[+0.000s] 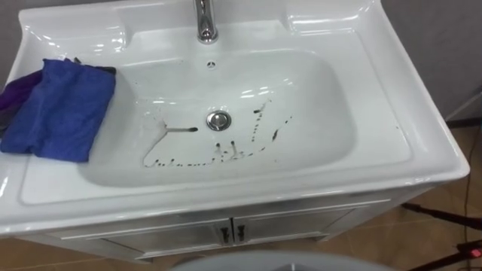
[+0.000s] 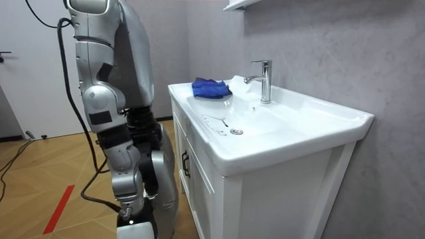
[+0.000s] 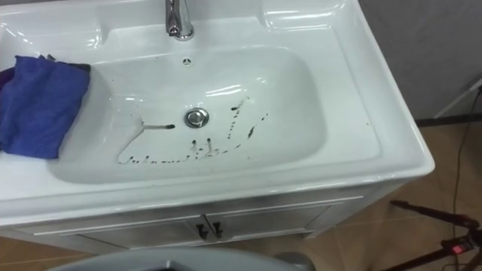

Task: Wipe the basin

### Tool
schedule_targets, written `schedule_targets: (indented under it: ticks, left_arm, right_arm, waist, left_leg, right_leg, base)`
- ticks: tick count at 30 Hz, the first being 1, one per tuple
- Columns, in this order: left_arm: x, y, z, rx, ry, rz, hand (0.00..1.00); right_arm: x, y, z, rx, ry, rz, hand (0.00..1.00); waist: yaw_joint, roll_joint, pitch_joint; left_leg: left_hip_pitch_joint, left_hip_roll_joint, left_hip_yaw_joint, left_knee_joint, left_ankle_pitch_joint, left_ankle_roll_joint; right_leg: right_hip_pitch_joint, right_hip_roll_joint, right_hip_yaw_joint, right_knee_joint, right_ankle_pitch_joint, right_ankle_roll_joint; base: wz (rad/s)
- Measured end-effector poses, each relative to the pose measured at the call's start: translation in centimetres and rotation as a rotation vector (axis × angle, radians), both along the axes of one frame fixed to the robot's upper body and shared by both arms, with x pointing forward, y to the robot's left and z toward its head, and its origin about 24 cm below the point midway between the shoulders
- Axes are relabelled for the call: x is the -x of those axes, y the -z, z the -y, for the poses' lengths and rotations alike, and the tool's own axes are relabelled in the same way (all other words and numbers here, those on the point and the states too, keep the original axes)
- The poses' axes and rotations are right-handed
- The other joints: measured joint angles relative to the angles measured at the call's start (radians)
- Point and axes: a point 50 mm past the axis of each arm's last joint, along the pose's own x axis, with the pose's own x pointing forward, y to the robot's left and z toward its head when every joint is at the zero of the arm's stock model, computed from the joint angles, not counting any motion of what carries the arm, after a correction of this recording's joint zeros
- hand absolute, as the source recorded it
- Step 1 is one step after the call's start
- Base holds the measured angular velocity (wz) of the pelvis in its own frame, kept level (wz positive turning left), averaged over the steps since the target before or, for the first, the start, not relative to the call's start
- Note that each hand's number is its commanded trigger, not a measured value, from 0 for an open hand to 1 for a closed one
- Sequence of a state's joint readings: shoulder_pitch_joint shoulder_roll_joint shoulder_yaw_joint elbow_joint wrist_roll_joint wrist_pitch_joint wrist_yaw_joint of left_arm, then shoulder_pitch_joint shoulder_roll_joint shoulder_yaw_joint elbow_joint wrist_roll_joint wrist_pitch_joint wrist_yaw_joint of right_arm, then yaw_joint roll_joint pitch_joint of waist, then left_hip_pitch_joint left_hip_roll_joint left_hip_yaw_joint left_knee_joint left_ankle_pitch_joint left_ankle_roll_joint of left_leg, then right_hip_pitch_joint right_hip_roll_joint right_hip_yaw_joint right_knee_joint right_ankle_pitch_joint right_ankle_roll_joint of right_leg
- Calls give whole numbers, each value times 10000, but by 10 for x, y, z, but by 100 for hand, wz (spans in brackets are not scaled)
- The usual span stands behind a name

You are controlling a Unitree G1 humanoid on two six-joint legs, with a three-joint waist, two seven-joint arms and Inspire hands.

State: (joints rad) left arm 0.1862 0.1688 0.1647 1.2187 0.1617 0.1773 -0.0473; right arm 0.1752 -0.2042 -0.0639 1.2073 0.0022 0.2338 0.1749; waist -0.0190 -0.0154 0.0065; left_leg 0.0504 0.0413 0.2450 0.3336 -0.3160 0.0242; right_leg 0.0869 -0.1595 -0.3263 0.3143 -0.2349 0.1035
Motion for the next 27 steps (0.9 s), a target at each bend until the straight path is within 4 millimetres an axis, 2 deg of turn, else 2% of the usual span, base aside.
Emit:
schedule_targets:
  ticks: [4,6,9,13,14,15,18,21,23,24,27]
  left_arm:
    - [3,-1,-3,-304,-767,140,0]
    - [5,-1,-5,-479,-1237,208,0]
    - [8,-2,-5,-906,-1995,389,0]
    - [17,-3,-9,-1525,-2894,413,0]
    - [22,-4,-10,-1681,-3438,429,0]
    - [25,-5,-11,-1764,-3714,396,0]
    - [36,-8,-20,-2362,-5449,467,0]
    - [42,-11,-25,-2879,-6218,561,0]
    - [46,-13,-28,-3413,-6984,654,0]
    - [48,-14,-30,-3685,-7374,685,0]
    - [49,-20,-42,-4524,-8185,973,0]
  right_arm:
    - [-1,0,-2,-32,23,-26,0]
    - [0,1,-2,-38,28,-54,0]
    - [5,1,-2,71,42,-206,0]
    - [8,1,-1,121,78,-363,0]
    - [8,1,-1,125,75,-365,0]
    - [9,1,-1,124,72,-374,0]
    - [12,0,0,151,118,-516,0]
    - [13,-1,3,229,107,-527,0]
    - [14,-2,7,331,91,-575,0]
    - [14,-3,11,421,112,-583,0]
    - [10,-7,23,750,531,-123,0]
  waist:
    - [5,-51,9]
    - [46,-66,3]
    - [392,-38,4]
    - [549,-29,3]
    - [574,30,-20]
    - [595,14,-8]
    - [1002,82,-19]
    - [1109,88,-7]
    - [1339,166,-1]
    - [1384,292,-23]
    - [1490,412,-27]
  left_leg:
    - [-83,-10,-205,71,2,-3]
    - [-63,-11,-301,70,3,-6]
    - [34,-22,-421,47,3,-14]
    - [19,-34,-701,76,15,-34]
    - [16,-42,-807,78,23,-48]
    - [5,-50,-858,77,31,-59]
    - [-34,-51,-1026,59,73,-114]
    - [-98,-122,-1236,51,118,-125]
    - [-159,-158,-1335,60,138,-142]
    - [-237,-163,-1447,111,142,-148]
    - [-282,-177,-1575,81,214,-176]
  right_leg:
    - [141,2,-330,-24,0,1]
    - [226,17,-354,-38,-1,1]
    - [383,16,-531,-63,-1,2]
    - [555,7,-908,-63,-2,3]
    - [594,19,-924,-63,-3,4]
    - [611,24,-924,-62,-3,4]
    - [572,64,-920,-85,-14,9]
    - [601,43,-910,-63,-78,-11]
    - [598,34,-939,-73,-135,-15]
    - [598,44,-985,-73,-139,-20]
    - [580,29,-1209,-66,-147,-28]
  base:
    - [15]
    - [16]
    - [10]
    - [22]
    - [24]
    - [21]
    - [12]
    - [22]
    - [16]
    - [17]
    - [15]
